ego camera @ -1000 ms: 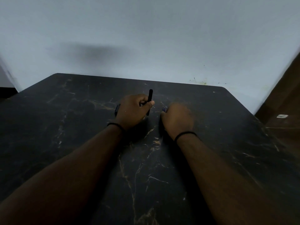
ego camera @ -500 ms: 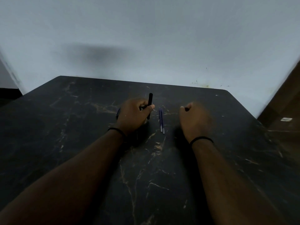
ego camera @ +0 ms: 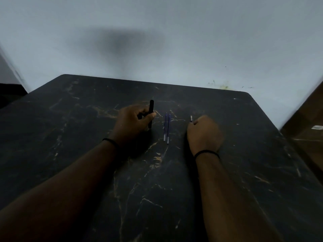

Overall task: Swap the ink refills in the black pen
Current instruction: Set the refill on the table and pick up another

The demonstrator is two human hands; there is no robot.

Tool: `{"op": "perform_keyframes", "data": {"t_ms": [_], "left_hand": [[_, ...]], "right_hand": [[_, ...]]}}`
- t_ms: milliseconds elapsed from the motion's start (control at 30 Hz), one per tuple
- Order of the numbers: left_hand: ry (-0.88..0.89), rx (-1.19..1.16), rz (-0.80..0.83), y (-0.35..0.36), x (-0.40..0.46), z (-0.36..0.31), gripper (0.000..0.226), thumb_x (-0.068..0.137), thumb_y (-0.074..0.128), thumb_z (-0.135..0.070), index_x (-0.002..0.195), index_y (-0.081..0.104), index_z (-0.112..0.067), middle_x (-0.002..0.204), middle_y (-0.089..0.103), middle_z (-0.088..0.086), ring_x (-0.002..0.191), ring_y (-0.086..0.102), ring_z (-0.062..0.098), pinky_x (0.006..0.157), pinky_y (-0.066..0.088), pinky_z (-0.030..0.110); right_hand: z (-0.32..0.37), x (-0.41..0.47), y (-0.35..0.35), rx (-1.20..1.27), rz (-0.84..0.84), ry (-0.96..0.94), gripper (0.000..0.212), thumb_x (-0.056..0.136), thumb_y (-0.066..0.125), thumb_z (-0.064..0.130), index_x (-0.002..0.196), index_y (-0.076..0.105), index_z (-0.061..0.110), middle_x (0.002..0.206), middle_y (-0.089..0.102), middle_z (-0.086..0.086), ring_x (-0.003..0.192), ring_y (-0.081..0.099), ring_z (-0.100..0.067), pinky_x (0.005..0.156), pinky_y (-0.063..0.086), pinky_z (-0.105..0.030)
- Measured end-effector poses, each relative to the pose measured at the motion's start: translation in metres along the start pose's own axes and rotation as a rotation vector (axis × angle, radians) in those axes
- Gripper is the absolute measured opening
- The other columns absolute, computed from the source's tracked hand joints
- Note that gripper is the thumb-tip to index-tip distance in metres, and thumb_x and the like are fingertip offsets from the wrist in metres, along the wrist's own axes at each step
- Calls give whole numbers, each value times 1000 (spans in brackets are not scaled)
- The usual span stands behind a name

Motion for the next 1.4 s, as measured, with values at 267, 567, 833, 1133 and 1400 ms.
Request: {"op": "perform_keyframes", "data": {"t_ms": [267, 567, 833, 1133, 1400], "left_hand": [[-30, -24, 28, 2, -2, 0, 17, 90, 66, -29, 102, 71, -16, 92, 72, 2, 75, 68, 9, 66, 58, 30], [5, 1, -37, -1, -2, -3, 18, 89, 68, -31, 87, 73, -14, 78, 71, 0, 71, 65, 14, 69, 57, 39], [-23, -73, -32, -1, -2, -3, 17, 90, 68, -31, 94, 75, -16, 89, 74, 0, 77, 63, 9, 66, 48, 21], [-71, -129, -3, 3, -2, 2, 23, 91, 65, -33, 84, 72, -12, 80, 70, 6, 75, 64, 21, 73, 56, 45], [-76, -128, -24, 2, -3, 3, 25, 90, 67, -31, 81, 71, -8, 78, 71, 8, 74, 65, 23, 71, 55, 46]], "right_hand": [[4, -3, -7, 43, 8, -32, 24, 95, 56, 37, 101, 69, 17, 101, 69, -5, 93, 65, -26, 68, 38, -27], [49, -28, 1, -4, 70, -205, 32, 96, 54, 43, 87, 70, 16, 81, 66, -3, 77, 65, -23, 74, 57, -38], [50, -41, 5, -150, 81, -213, 27, 91, 59, 44, 80, 65, 21, 75, 59, 3, 74, 60, -18, 68, 52, -32], [52, -44, 9, -277, 40, -223, 30, 94, 55, 47, 83, 64, 21, 79, 64, 0, 75, 63, -19, 68, 53, -33], [62, -41, 12, -341, 49, -317, 31, 91, 56, 33, 68, 56, 13, 77, 67, -8, 72, 65, -28, 56, 35, -27]]}}
Point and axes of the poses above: each hand's wrist, its own x-axis towards the middle knuckle, its own y-axis out of the palm, z = x × y, the point moved 5 cm from there along x, towards the middle knuckle
